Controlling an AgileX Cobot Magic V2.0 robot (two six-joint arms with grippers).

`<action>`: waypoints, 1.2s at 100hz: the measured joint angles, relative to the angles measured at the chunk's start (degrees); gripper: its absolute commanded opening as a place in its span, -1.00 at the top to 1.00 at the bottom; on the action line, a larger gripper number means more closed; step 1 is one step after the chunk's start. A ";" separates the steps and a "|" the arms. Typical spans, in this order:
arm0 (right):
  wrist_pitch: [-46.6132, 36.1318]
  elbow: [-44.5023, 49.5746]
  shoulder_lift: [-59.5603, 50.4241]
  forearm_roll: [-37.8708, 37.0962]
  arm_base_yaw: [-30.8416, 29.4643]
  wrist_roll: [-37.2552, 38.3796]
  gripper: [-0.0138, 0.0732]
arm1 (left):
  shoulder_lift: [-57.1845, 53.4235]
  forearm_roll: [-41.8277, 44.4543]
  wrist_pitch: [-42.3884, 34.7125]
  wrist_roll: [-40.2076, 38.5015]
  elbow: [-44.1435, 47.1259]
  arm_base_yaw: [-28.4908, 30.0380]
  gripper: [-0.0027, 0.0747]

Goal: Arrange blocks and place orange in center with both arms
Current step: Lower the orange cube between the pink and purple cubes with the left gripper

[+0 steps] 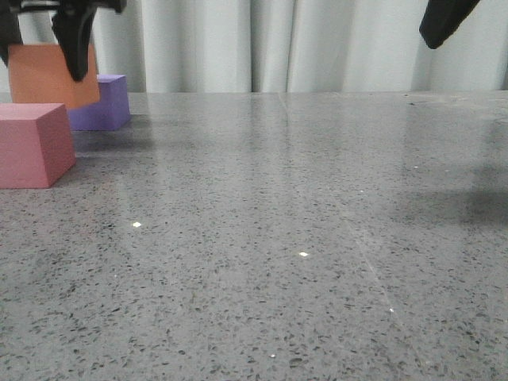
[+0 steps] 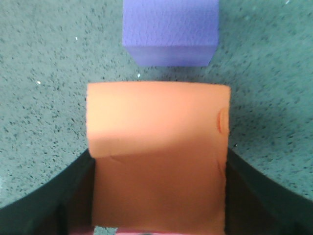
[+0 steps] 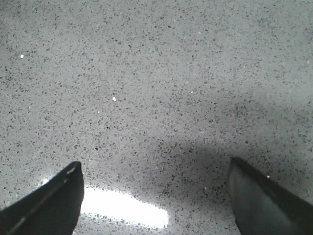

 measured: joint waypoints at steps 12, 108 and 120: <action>0.00 0.00 0.00 0.00 0.00 0.00 -0.68 | 1.25 0.09 -1.30 -0.41 0.53 0.00 0.44; -0.12 0.00 0.00 0.00 0.00 -0.04 -0.68 | 4.71 -3.68 -3.08 2.39 0.63 3.27 -0.43; -0.12 0.00 0.00 0.00 0.00 -0.04 -0.68 | 4.71 -4.81 -3.78 3.36 0.63 3.27 -0.44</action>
